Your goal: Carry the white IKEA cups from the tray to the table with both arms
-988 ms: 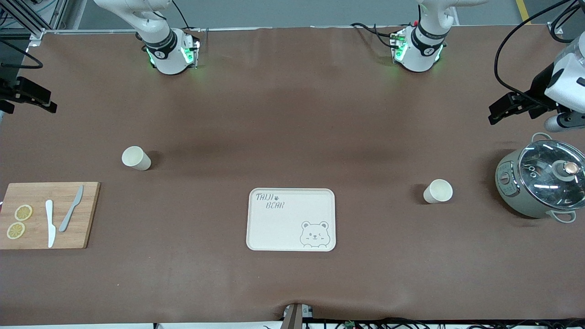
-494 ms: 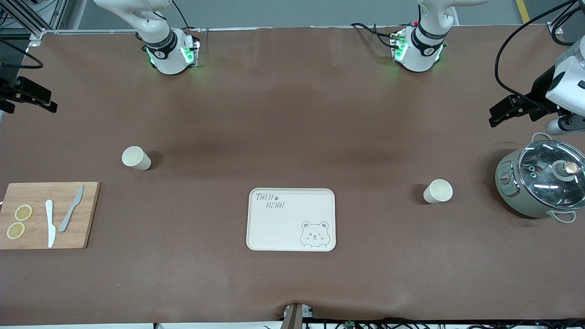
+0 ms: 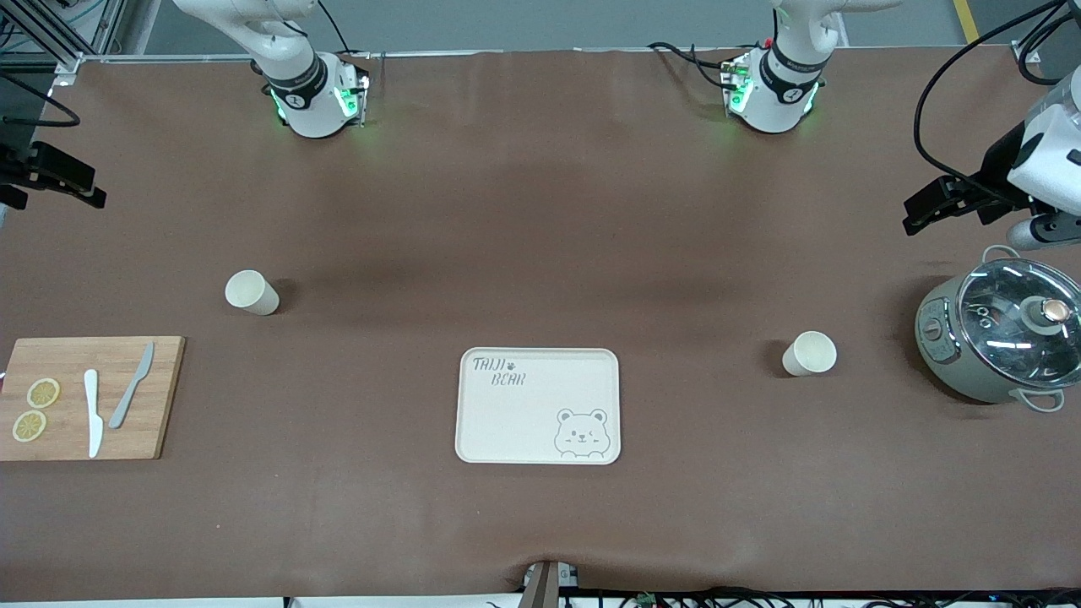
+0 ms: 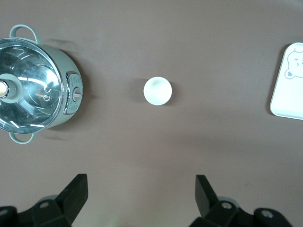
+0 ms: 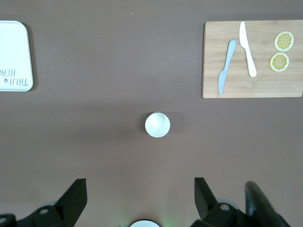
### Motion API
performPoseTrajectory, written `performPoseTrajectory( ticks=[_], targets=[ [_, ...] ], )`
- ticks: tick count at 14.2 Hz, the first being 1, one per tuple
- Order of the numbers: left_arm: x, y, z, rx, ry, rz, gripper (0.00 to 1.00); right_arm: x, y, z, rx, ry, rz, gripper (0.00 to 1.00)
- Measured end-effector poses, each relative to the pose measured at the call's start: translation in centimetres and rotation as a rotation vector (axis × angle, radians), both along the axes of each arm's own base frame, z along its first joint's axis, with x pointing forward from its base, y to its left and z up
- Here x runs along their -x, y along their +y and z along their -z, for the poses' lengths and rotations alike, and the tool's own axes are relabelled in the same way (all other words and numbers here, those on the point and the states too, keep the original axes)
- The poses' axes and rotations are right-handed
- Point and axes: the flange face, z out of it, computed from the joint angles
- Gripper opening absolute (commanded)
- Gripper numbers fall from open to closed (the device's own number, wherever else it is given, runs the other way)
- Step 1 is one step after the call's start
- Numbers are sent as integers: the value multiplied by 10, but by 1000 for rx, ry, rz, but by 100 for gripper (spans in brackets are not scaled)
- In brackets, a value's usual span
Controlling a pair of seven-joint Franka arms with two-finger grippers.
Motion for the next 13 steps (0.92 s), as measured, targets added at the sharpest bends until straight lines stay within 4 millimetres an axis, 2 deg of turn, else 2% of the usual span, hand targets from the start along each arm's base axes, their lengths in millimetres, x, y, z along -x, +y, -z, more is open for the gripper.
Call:
performPoseTrajectory(
  ticks=[13],
  targets=[
    [5, -2, -11, 0, 6, 55, 100, 0, 0, 0, 0, 0, 0, 100]
  ],
)
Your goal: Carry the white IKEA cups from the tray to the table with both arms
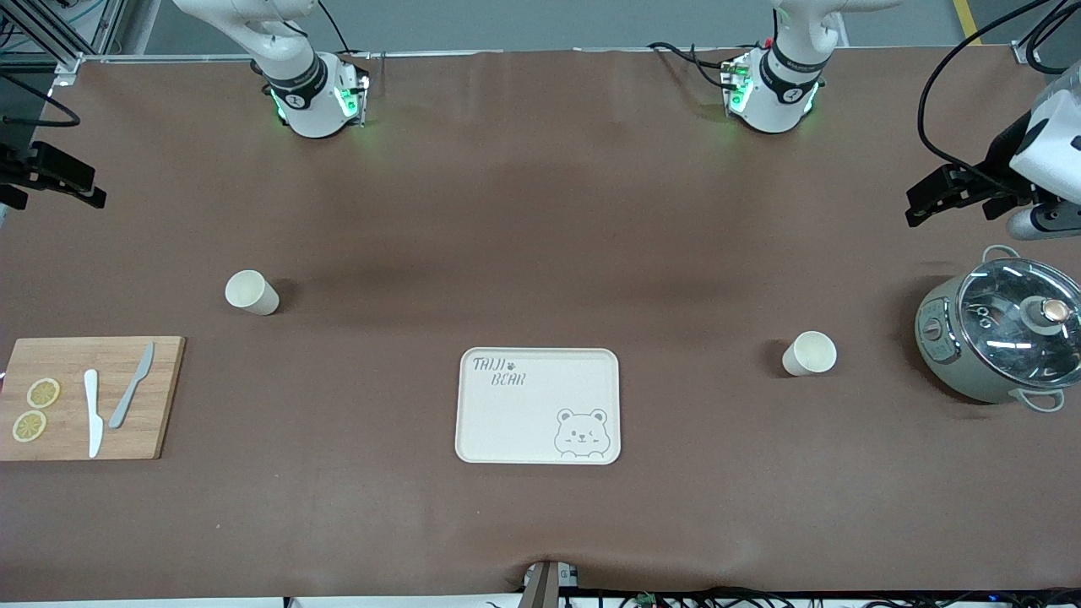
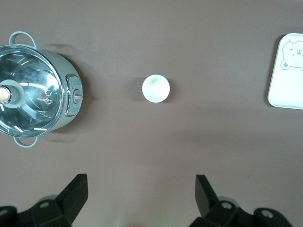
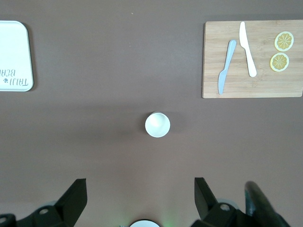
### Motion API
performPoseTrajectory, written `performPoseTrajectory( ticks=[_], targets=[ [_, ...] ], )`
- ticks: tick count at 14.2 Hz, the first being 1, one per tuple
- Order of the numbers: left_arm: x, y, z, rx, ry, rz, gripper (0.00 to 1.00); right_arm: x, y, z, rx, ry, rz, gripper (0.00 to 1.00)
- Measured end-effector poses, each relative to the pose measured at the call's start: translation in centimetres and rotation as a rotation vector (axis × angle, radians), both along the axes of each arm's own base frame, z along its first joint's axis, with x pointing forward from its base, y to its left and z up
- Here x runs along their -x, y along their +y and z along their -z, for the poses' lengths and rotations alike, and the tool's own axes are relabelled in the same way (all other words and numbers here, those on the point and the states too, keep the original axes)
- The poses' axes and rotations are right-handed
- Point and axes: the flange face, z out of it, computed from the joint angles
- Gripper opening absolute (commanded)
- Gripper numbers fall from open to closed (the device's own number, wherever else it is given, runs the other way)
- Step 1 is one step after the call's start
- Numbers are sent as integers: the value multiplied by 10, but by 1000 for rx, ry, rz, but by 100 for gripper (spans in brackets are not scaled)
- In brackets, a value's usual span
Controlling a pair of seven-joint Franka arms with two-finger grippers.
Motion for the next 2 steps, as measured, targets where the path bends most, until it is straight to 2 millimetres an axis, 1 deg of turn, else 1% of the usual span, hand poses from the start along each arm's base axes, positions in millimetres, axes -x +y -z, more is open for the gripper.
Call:
performPoseTrajectory(
  ticks=[2],
  targets=[
    [1, 0, -2, 0, -1, 0, 100, 0, 0, 0, 0, 0, 0, 100]
  ],
)
